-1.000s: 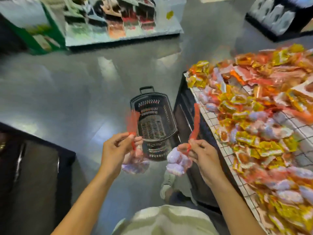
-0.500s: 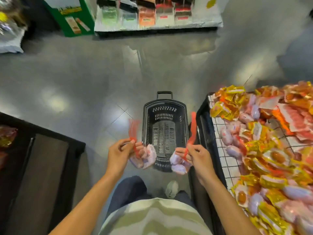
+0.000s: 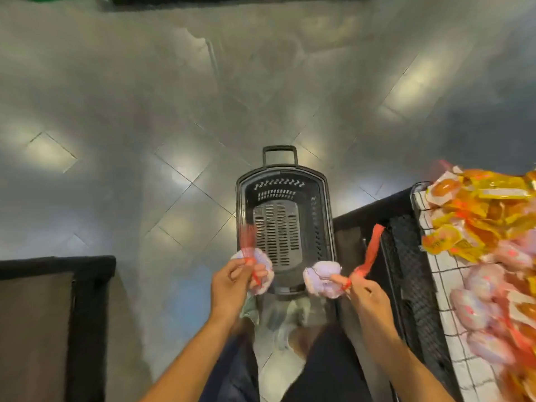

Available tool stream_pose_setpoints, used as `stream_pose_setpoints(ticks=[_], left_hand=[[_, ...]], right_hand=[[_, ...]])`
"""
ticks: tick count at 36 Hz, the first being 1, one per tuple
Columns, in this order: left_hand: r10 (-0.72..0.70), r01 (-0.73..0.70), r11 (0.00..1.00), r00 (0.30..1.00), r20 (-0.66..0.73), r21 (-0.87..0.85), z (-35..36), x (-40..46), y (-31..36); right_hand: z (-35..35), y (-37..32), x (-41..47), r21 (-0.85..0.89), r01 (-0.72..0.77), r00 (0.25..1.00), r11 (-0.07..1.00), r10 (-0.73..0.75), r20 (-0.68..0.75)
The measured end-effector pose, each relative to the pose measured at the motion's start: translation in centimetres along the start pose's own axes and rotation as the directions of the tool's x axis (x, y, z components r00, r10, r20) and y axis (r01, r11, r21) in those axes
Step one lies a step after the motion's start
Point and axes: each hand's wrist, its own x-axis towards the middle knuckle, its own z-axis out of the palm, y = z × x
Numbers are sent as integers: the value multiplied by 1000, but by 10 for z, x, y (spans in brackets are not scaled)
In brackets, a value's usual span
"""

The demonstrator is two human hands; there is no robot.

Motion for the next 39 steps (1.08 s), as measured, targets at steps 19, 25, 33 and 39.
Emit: stream_pose_setpoints(ticks=[19, 25, 33, 39], left_hand=[[-154, 151, 950, 988, -11, 273, 99, 285, -201], [-233, 247, 891, 969, -84, 382, 123, 350, -275], [-241, 286, 896, 956, -169, 340, 127, 409, -326], [-275, 320, 843, 947, -167, 432, 128, 424, -359]], right_hand=[[150, 176, 261, -162, -200, 978, 966, 188, -87], [199, 253, 339, -243, -268, 963, 932, 257, -76], [217, 307, 370, -330, -296, 954, 896, 297, -48], [218, 342, 377, -450, -246, 961, 859, 277, 3]])
